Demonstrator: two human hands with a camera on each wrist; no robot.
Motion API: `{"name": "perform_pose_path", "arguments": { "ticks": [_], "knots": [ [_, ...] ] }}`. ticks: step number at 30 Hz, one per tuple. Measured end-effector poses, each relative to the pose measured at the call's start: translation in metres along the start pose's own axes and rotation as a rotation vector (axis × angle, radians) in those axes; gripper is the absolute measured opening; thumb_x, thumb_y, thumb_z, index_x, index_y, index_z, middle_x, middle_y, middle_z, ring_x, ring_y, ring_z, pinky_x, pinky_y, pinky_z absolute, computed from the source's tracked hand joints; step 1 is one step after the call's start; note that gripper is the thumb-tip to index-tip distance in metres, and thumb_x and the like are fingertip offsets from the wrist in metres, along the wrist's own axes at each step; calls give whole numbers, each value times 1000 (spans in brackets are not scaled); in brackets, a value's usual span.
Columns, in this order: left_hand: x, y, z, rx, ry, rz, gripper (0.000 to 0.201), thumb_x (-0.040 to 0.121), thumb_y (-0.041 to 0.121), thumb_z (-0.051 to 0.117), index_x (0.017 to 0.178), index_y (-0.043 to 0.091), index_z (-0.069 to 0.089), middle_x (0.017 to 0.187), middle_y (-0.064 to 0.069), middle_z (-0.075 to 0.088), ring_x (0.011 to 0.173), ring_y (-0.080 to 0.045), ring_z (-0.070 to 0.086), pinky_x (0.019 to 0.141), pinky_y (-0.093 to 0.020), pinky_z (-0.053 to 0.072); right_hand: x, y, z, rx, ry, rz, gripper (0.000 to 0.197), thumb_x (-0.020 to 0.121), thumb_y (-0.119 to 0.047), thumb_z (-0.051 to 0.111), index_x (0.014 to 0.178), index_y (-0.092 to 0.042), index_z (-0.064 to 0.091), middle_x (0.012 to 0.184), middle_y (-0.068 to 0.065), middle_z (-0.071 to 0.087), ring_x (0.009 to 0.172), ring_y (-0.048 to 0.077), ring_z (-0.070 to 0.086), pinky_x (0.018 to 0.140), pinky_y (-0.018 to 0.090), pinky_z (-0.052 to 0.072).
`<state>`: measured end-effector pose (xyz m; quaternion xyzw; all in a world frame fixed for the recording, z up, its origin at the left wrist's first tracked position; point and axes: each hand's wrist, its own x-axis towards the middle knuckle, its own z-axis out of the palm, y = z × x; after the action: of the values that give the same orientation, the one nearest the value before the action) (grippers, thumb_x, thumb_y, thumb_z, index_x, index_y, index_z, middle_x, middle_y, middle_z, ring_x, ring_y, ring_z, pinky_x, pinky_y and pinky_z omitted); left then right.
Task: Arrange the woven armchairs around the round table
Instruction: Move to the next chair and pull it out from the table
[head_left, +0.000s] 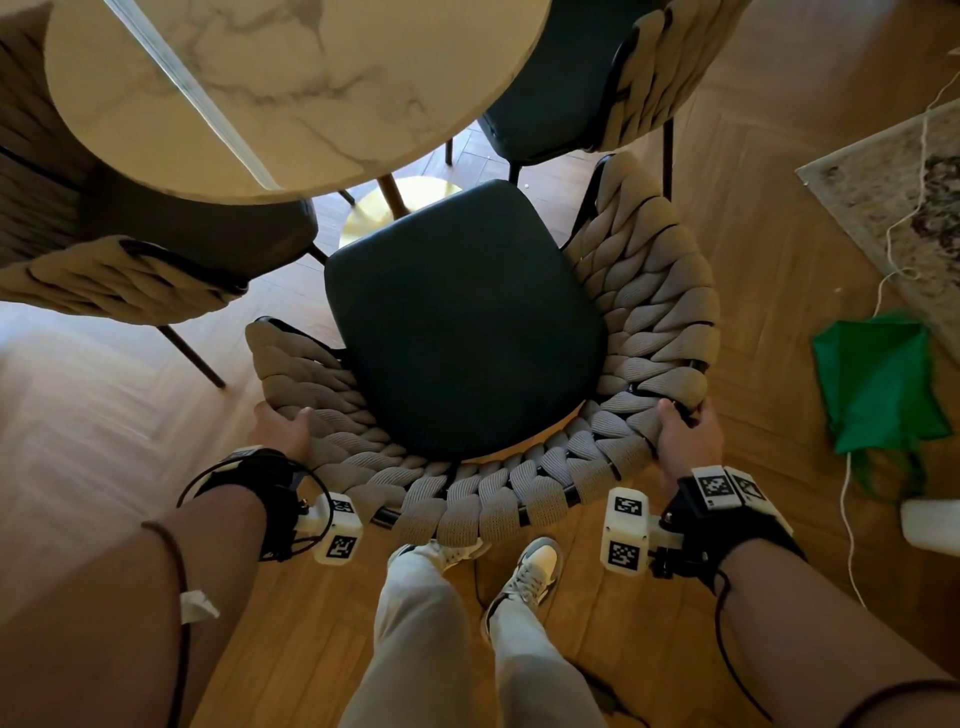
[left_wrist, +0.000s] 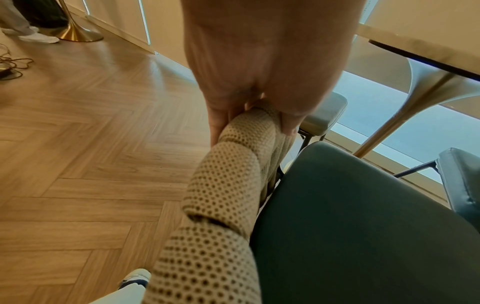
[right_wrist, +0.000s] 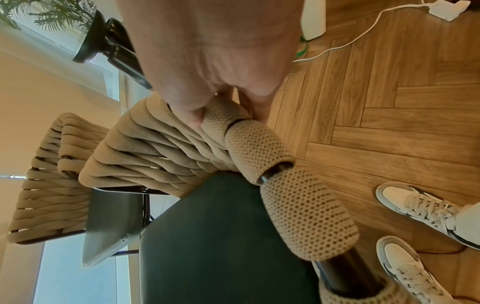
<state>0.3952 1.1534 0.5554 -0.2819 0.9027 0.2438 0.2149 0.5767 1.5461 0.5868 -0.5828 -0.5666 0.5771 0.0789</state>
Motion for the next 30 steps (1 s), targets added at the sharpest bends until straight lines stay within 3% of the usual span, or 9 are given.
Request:
{"name": "perform_pose_path", "arguments": {
  "ticks": [9,13,16,18,22,23,25,27,30],
  "knots": [
    [-5,1,-6,-114,-52,-26,68,95,37,59,150,9,31,146,-25,48,128,-46,52,105,-55,46,-1,-3,-6,-39,-50,28,55,95,-20,59,147,-16,42,142,11,53,131,32,50,103,40,41],
    [-19,-5,-8,-120,-87,-40,73,91,38,61,150,10,31,147,-24,48,125,-45,53,101,-56,49,-8,-12,-18,-89,-3,30,63,93,-25,61,150,-19,36,147,11,48,130,31,50,104,42,44],
    [-25,-14,-11,-139,-111,-19,70,95,44,54,151,9,33,148,-21,48,116,-38,57,88,-45,51,-20,-18,-28,-128,117,-53,50,94,-24,59,141,-17,45,134,8,55,102,19,58,74,22,44],
    [-27,-21,-13,-240,-123,-50,63,101,44,47,150,6,36,144,-23,51,107,-35,57,76,-40,49,-30,-21,-30,-118,132,-142,36,94,-22,58,129,-15,52,120,4,59,91,14,56,63,18,38],
    [-24,-42,-34,-383,-154,-125,55,106,37,42,146,0,40,124,-28,60,99,-39,61,85,-47,48,-58,-21,-14,-95,-75,-153,18,97,-22,54,112,-14,59,100,9,66,95,25,63,70,26,49],
    [-20,-51,-43,-386,-181,-140,50,105,37,43,139,0,46,114,-26,63,89,-36,62,83,-46,49,-69,-21,-5,-112,-149,-149,14,98,-22,53,107,-14,60,95,9,66,92,26,63,71,28,51],
    [-10,-71,-65,-391,-255,-161,34,104,31,47,122,3,55,96,-21,63,68,-27,56,65,-34,48,-93,-19,19,-165,-268,-129,13,98,-23,53,101,-13,61,92,12,67,86,25,63,75,34,52],
    [7,-94,-88,-405,-321,-198,27,103,27,50,115,4,57,83,-16,61,62,-26,53,57,-30,44,-119,-19,51,-225,-359,-120,13,98,-24,53,102,-14,61,91,10,67,82,21,64,72,31,52],
    [39,-124,-126,-432,-384,-223,28,104,25,49,116,2,56,82,-19,63,70,-31,56,66,-34,43,-153,-23,109,-317,-476,-134,11,99,-19,53,104,-13,61,86,10,67,75,17,63,61,21,49]
  ]
}}
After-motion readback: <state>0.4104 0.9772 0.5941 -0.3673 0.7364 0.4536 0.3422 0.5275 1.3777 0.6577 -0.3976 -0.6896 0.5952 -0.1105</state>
